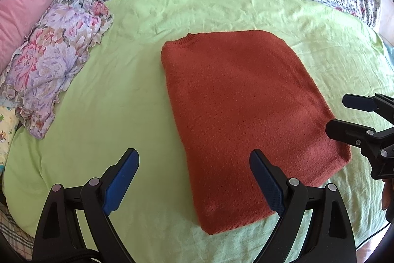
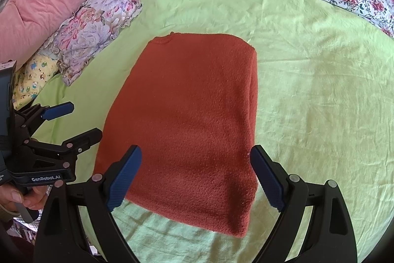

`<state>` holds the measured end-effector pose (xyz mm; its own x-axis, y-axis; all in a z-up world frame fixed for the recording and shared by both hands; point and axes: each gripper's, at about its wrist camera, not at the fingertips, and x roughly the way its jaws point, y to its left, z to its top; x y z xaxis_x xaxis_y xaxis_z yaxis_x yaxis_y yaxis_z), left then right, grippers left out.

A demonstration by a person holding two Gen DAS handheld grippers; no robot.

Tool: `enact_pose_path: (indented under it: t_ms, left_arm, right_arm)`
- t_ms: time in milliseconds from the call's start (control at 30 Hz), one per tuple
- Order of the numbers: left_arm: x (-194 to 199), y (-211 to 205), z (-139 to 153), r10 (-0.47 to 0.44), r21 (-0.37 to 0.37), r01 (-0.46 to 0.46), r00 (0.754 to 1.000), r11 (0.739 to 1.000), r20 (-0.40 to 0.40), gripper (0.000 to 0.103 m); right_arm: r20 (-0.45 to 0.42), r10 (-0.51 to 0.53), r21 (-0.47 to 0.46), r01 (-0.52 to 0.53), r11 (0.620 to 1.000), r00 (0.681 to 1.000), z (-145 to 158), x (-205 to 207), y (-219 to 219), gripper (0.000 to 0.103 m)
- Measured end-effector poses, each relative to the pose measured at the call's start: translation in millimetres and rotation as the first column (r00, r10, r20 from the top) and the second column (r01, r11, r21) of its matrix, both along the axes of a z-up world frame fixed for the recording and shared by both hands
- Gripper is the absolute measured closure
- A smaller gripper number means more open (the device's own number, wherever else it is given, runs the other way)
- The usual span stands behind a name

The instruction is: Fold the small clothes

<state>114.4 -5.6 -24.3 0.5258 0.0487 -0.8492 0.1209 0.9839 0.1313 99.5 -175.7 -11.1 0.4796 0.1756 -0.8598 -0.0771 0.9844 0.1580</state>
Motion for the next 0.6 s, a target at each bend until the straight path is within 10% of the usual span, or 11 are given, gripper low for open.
enact_pose_path:
  t_ms: [600]
  left_arm:
    - [-2,17,8,0.034,0.013,-0.034,0.999,0.999,0.023,0.011]
  right_arm:
    - [0.013,-0.006,-0.003,0.006,1.000,1.000,3,-5,3,0.013]
